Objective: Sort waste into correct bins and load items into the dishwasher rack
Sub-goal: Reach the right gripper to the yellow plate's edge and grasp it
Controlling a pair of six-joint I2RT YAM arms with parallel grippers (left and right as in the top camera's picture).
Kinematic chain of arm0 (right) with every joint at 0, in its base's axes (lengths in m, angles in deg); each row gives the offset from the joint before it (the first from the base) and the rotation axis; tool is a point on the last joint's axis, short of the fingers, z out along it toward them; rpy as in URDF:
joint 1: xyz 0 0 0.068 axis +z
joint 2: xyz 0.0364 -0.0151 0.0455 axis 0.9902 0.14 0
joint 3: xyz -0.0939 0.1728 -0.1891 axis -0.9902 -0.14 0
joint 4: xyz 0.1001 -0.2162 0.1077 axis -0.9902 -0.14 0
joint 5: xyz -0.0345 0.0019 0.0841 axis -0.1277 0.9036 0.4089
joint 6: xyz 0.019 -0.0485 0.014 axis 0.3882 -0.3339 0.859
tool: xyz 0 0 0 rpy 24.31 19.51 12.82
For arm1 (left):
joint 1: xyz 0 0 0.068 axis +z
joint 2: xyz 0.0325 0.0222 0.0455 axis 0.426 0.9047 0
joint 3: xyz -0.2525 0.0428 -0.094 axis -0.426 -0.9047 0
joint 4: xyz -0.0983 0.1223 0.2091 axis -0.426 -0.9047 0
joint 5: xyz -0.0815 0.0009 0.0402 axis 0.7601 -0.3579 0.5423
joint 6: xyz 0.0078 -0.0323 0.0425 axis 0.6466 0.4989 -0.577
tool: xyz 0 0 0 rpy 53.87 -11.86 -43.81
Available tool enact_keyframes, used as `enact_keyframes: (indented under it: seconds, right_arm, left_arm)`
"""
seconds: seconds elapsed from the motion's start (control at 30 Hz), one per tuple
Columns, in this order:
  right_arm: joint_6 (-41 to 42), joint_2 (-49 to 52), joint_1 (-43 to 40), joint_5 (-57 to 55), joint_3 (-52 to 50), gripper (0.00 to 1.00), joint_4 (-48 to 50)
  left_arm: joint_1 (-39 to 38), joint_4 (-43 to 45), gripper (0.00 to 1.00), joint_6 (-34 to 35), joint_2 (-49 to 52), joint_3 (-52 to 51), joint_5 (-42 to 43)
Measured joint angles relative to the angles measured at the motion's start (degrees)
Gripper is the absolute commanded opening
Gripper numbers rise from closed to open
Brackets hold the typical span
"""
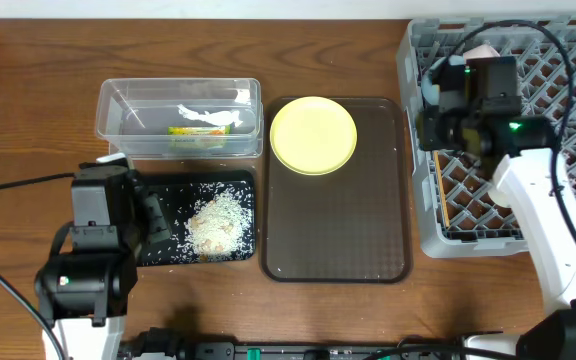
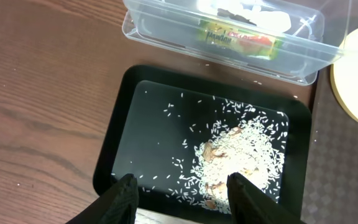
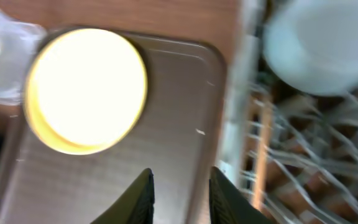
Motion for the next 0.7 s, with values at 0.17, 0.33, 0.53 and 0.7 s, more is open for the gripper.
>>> enact_keyframes:
  seconds: [0.17, 0.33, 0.53, 0.7]
  right_arm:
    - [2.69, 2.29, 5.64, 1.03, -0.20, 0.34, 4.02]
    - [7.28, 9.11, 10.64, -2.54, -0.24, 0.38, 7.30]
    - [12.48, 18.14, 12.87, -4.83, -0.61, 0.38, 12.46]
    - [16.22, 23.30, 13.25, -5.46, -0.72, 0.37, 16.87]
  left_arm:
    - [0.00, 0.00, 0.50, 0.00, 0.81, 0.00, 0.00]
    - [0.00, 0.00, 0.50, 0.00, 0.83, 0.00, 0.00]
    - [0.00, 0.00, 0.50, 0.00, 0.81, 0.00, 0.00]
    - [0.00, 0.00, 0.50, 0.00, 0.81, 0.00, 0.00]
